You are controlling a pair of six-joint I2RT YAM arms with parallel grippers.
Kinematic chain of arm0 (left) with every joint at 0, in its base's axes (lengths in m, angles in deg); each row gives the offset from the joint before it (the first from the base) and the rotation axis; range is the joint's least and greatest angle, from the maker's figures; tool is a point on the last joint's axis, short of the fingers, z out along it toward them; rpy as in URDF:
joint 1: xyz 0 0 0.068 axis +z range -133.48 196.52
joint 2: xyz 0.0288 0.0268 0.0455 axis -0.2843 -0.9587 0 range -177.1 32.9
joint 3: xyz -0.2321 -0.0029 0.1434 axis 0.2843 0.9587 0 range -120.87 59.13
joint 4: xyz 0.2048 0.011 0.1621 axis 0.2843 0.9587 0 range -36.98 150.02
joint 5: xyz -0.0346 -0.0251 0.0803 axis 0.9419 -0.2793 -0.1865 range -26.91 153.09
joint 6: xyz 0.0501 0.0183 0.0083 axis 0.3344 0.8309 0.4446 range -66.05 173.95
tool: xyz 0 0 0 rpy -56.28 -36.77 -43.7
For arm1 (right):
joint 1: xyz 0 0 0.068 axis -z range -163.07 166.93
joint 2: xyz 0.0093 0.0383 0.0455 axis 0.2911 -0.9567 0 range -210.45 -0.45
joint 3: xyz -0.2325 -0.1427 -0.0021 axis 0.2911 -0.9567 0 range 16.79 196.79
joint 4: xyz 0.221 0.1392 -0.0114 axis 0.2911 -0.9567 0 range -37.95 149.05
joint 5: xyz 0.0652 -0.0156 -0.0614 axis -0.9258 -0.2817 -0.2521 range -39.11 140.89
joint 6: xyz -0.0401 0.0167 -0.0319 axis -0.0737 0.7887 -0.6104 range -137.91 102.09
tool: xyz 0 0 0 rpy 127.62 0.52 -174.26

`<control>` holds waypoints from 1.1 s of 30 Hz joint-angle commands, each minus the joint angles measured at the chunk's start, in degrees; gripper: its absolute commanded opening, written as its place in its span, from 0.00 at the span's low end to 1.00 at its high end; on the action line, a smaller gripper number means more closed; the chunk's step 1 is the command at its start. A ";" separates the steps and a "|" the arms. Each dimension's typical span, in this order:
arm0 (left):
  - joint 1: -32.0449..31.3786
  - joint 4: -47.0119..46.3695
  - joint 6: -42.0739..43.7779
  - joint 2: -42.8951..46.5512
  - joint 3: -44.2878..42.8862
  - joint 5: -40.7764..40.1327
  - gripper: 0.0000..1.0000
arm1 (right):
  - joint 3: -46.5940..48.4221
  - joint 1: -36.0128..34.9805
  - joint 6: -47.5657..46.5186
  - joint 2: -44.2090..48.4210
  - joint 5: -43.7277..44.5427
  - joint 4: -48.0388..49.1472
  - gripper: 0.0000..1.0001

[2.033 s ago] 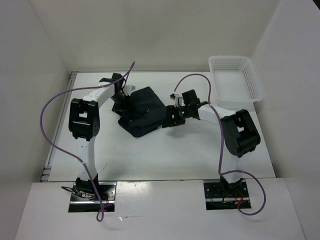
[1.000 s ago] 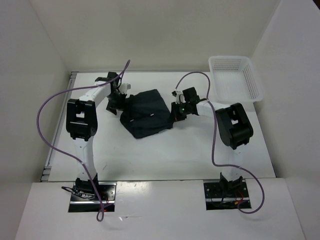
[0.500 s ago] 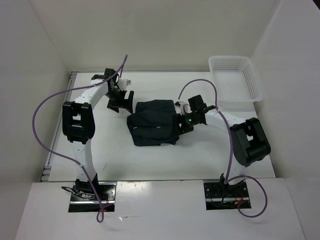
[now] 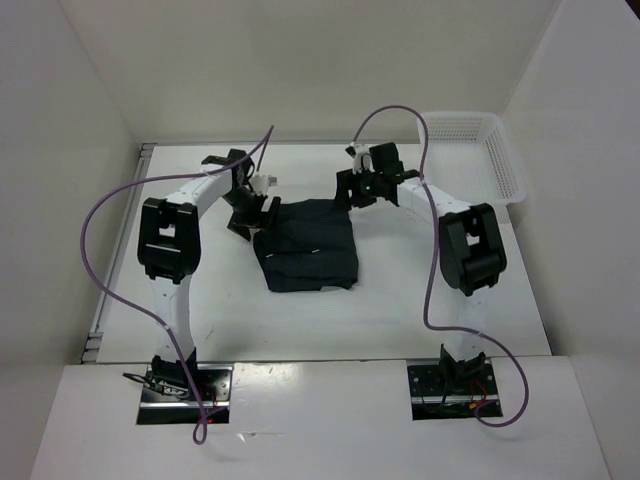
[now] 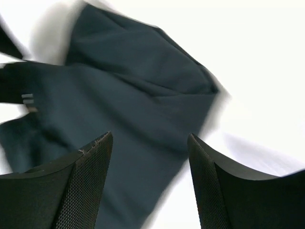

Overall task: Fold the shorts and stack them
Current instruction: Fold the shorts

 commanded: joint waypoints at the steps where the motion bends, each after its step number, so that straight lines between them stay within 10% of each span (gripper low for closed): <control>1: -0.42 1.45 0.25 -1.34 0.45 -0.53 0.94 | 3.04 -0.04 0.02 -4.03 5.44 2.56 0.69; 11: -1.47 2.77 0.25 -3.98 -0.78 0.52 0.56 | 7.88 0.48 1.08 -11.33 8.26 4.41 0.64; 18: -2.09 4.52 0.25 -5.21 -4.73 0.00 0.37 | 12.18 0.48 2.48 -12.91 7.65 5.64 0.06; 33: -2.09 4.00 0.25 -4.94 -13.26 -11.16 0.43 | 7.63 1.01 4.42 -9.22 7.99 5.64 0.01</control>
